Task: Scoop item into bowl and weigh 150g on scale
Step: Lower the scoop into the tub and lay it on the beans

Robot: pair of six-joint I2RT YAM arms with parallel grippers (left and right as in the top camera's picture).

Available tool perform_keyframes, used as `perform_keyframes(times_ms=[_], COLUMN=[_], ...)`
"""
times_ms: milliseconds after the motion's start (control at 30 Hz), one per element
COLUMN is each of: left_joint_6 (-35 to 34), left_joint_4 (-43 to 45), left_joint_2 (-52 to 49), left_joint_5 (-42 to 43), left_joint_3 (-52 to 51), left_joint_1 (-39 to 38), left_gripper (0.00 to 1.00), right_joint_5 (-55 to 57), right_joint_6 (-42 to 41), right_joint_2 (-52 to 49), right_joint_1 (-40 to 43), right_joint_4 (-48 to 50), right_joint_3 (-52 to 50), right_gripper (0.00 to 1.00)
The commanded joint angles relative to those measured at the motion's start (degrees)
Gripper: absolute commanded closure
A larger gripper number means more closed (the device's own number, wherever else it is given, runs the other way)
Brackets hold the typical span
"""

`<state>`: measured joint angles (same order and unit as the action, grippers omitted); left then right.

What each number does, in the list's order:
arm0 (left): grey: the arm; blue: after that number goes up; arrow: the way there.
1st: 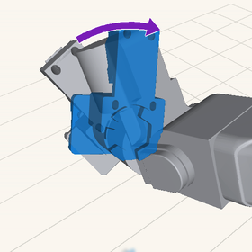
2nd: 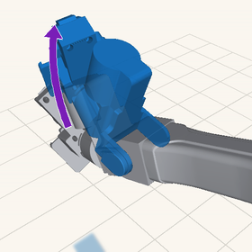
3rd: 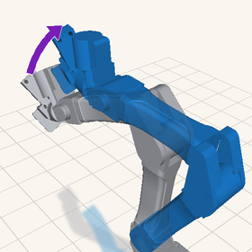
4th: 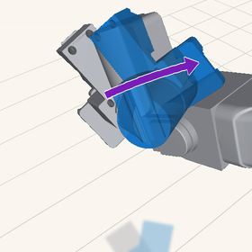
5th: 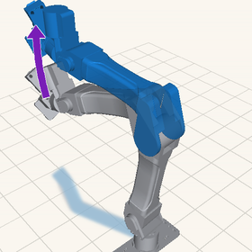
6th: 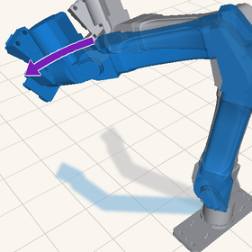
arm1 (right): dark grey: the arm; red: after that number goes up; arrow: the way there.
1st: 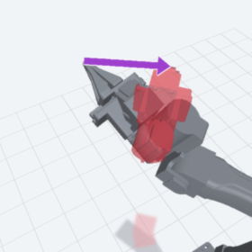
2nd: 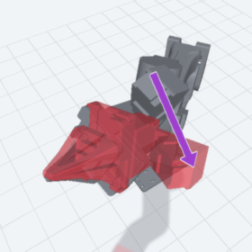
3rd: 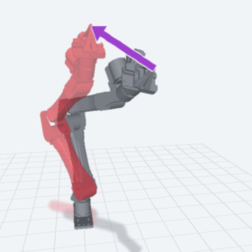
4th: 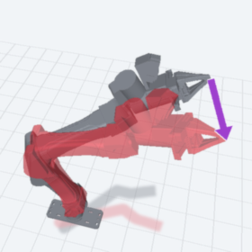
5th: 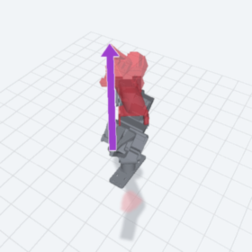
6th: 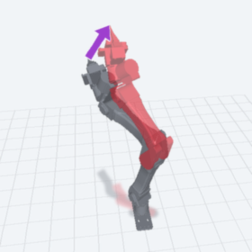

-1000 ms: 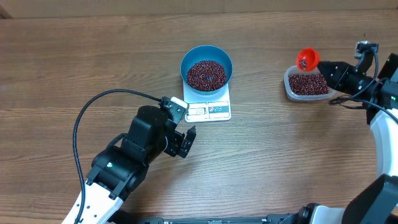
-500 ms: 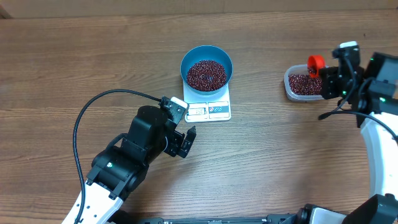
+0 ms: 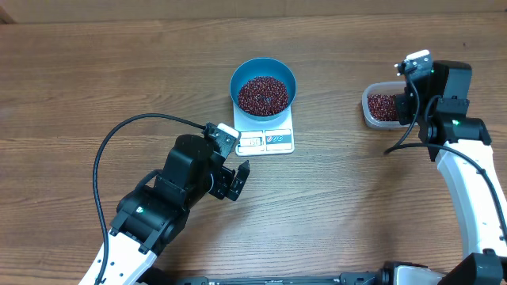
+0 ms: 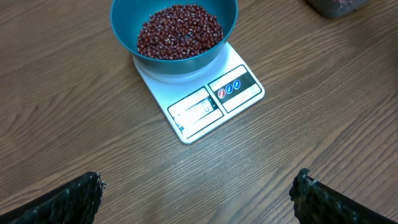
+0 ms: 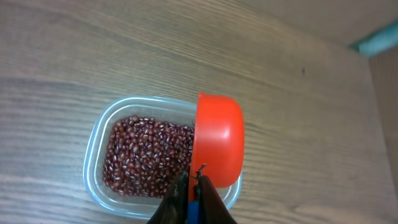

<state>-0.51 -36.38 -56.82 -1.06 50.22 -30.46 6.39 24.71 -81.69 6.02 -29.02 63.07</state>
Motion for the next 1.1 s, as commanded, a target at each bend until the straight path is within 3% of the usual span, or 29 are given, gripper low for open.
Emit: perform_keyframes(times_ms=[0,300,500,533,567,667,767,900,1067], left_joint_6=[-0.94,-0.94,-0.94,-0.94,-0.94,-0.94,-0.94,-0.94,-0.94], left_joint_4=[0.15,0.15,0.15,0.15,0.15,0.15,0.15,0.15,0.15], left_joint_2=[-0.09,-0.09,-0.09,-0.09,-0.09,-0.09,-0.09,-0.09,-0.09], left_joint_5=[0.66,0.66,0.66,0.66,0.66,0.66,0.66,0.66,0.66], left_joint_3=[0.02,0.02,0.02,0.02,0.02,0.02,0.02,0.02,0.02], left_joint_1=[-0.33,-0.33,-0.33,-0.33,-0.33,-0.33,-0.33,-0.33,-0.33], left_gripper=[0.00,0.01,0.00,0.00,0.00,0.00,0.01,0.01,0.00], right_joint_5=[-0.20,-8.41,-9.09,-9.11,-9.07,-9.07,-8.79,-6.91,-0.81], right_joint_6=[-11.54,-40.04,-49.70,-50.05,-50.03,-50.01,-49.88,-47.25,-46.95], right_joint_2=[0.74,-6.14,-10.32,-10.51,-10.64,-10.64,-10.64,-10.64,-10.58], right_joint_1=[0.20,0.20,0.20,0.20,0.20,0.20,0.20,0.20,0.20], right_joint_4=[-0.74,-4.37,-3.17,-2.99,-2.99,-3.06,-3.08,-4.44,-7.39], right_joint_3=[1.49,1.01,1.01,1.01,1.01,1.01,1.03,1.03,1.07], right_gripper=[0.96,0.96,0.96,0.93,0.76,0.37,0.15,0.00,0.00])
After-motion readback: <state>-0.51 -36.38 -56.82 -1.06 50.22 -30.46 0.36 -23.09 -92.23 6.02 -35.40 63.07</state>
